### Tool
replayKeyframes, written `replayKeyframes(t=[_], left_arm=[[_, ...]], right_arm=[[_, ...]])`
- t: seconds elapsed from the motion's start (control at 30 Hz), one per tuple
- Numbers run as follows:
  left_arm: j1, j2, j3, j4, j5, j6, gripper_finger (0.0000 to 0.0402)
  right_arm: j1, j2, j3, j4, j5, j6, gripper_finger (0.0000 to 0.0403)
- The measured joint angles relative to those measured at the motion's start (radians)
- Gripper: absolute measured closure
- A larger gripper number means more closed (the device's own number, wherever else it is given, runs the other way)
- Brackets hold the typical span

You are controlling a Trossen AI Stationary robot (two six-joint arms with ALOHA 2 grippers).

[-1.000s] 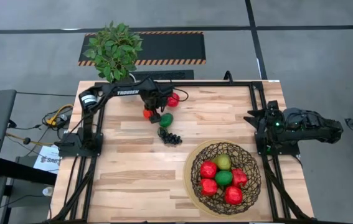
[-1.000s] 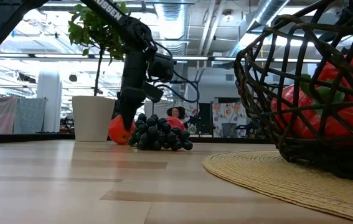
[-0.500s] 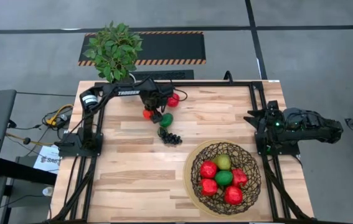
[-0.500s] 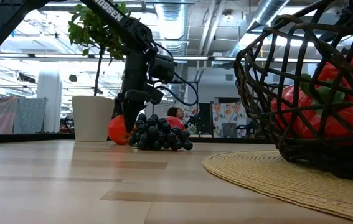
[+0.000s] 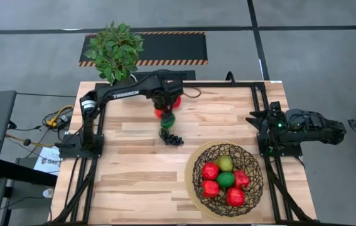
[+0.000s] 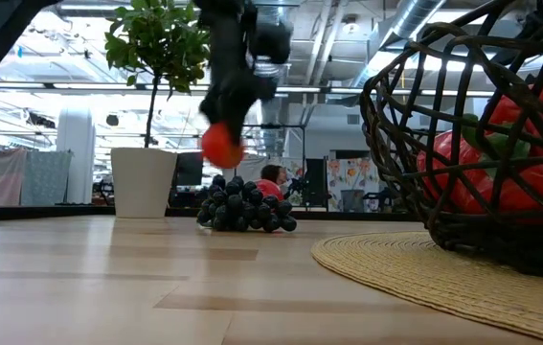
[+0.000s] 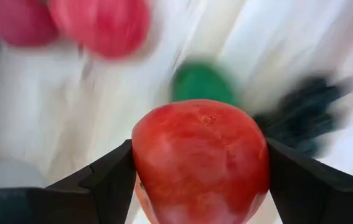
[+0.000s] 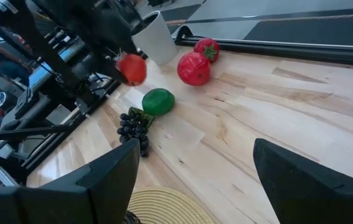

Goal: Build produce basket
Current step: Put the orange apple into the black wire basket

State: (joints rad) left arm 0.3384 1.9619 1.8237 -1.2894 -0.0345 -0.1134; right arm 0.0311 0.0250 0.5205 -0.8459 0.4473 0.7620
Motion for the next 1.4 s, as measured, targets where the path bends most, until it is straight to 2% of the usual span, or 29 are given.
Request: replayKeyframes(t=[0.23, 0.4, 0.57, 0.8, 0.93, 1.0, 1.1, 1.27, 1.33, 1.4], left_arm=[[-0.126, -0.064, 0.324, 0.036, 0.057, -0.159, 0.0123], [-0.242, -0.102, 0.53, 0.103, 0.104, -0.218, 0.0122], [-0.364, -0.212, 0.483, 0.413, 0.219, -0.265, 0.0122], [-0.526, -0.268, 0.483, 0.714, 0.321, -0.193, 0.0122], [-0.595, -0.268, 0.483, 0.904, 0.514, -0.187, 0.0122], [-0.628, -0.263, 0.483, 0.991, 0.571, -0.184, 0.0122], [-0.673, -0.259, 0.483, 1.06, 0.587, -0.13, 0.0121], [-0.721, -0.259, 0.482, 1.055, 0.596, -0.024, 0.0105], [-0.731, -0.259, 0.482, 1.05, 0.566, 0.005, 0.0099], [-0.738, -0.259, 0.482, 1.025, 0.478, 0.037, 0.0097]], right_arm=[[0.0, 0.0, 0.0, 0.0, 0.0, 0.0, 0.0069], [0.0, 0.0, 0.0, -0.003, 0.0, -0.001, 0.0069], [0.0, 0.0, 0.0, -0.003, 0.0, -0.001, 0.0069], [0.0, 0.0, 0.0, -0.006, 0.0, -0.001, 0.0069], [0.0, 0.0, 0.0, -0.006, 0.0, -0.002, 0.0069], [0.0, 0.0, 0.0, -0.006, 0.0, -0.002, 0.0069], [0.0, 0.0, 0.0, -0.006, 0.0, -0.002, 0.0069], [0.0, 0.0, 0.0, -0.006, 0.0, -0.002, 0.0069], [0.0, 0.0, 0.0, -0.006, 0.0, -0.002, 0.0069], [0.0, 0.0, 0.0, -0.006, 0.0, -0.002, 0.0069]])
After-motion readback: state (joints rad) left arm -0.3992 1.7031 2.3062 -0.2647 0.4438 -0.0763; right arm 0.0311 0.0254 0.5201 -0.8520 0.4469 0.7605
